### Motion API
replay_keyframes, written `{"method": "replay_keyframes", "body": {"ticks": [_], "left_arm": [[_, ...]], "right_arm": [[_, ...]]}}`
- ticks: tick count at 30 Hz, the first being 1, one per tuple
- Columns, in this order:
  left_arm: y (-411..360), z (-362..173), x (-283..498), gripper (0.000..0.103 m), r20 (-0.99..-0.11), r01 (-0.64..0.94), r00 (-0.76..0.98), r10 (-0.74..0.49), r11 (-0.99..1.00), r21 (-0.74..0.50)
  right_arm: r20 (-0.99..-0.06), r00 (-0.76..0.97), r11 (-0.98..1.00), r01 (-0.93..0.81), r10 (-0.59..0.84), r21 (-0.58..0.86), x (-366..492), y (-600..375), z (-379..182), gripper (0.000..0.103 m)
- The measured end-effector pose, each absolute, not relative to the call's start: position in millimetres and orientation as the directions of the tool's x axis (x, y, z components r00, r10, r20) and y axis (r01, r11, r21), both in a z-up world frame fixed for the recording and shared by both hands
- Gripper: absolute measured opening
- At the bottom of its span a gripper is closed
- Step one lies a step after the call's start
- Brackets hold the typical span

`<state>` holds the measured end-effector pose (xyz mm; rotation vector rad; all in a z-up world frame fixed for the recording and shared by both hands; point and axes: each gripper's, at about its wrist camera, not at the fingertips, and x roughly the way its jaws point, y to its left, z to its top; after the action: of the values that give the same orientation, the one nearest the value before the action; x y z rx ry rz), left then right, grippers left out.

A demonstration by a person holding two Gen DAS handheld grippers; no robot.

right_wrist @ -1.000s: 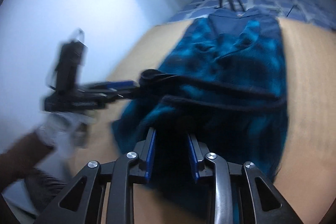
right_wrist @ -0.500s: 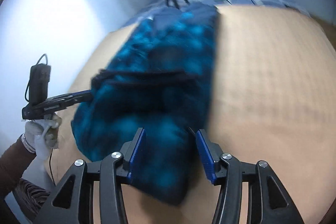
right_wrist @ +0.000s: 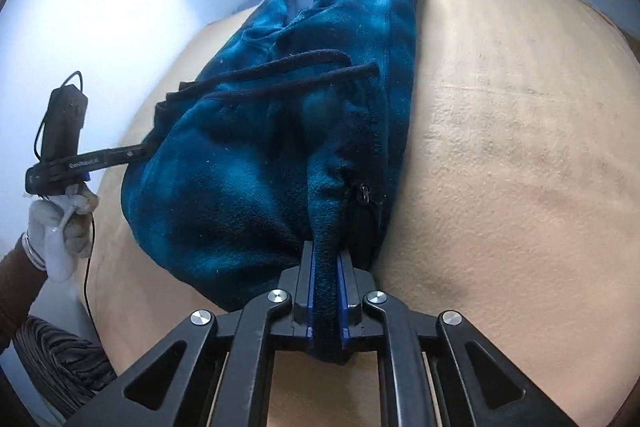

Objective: Fold large clothes
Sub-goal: 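Open both tools and release the folded end onto the shirt, then grasp the collar end with the left tool while the right tool grasps it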

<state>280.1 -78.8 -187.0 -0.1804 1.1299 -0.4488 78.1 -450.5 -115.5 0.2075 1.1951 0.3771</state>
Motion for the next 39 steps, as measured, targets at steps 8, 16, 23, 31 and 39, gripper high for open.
{"method": "replay_keyframes", "body": {"ticks": [8,16,23,31,39], "left_arm": [[-103.1,-147.0,264.4,0.021,-0.772,0.456,0.44,-0.459,0.855,-0.248],[-135.5,-177.4,314.1,0.021,-0.803,0.407,0.413,-0.429,0.876,-0.259],[-136.7,-201.0,327.4,0.022,-0.832,0.395,0.343,-0.437,0.87,-0.294],[-101.1,-137.6,339.6,0.022,-0.766,0.386,0.416,-0.49,0.858,-0.339],[-92.7,-136.0,392.3,0.022,-0.769,0.36,0.456,-0.448,0.883,-0.301]], "right_arm": [[-0.771,0.528,0.932,-0.26,0.356,0.253,70.4,-447.3,-52.6,0.032],[-0.794,0.499,0.92,-0.345,0.347,0.186,130.4,-384.1,-79.9,0.027],[-0.872,0.408,0.936,-0.323,0.271,0.14,156.9,-378.5,-124.4,0.024],[-0.806,0.477,0.926,-0.305,0.351,0.224,183.8,-412.1,-61.1,0.01],[-0.846,0.433,0.94,-0.274,0.311,0.205,269.2,-395.0,-106.2,0.009]]}}
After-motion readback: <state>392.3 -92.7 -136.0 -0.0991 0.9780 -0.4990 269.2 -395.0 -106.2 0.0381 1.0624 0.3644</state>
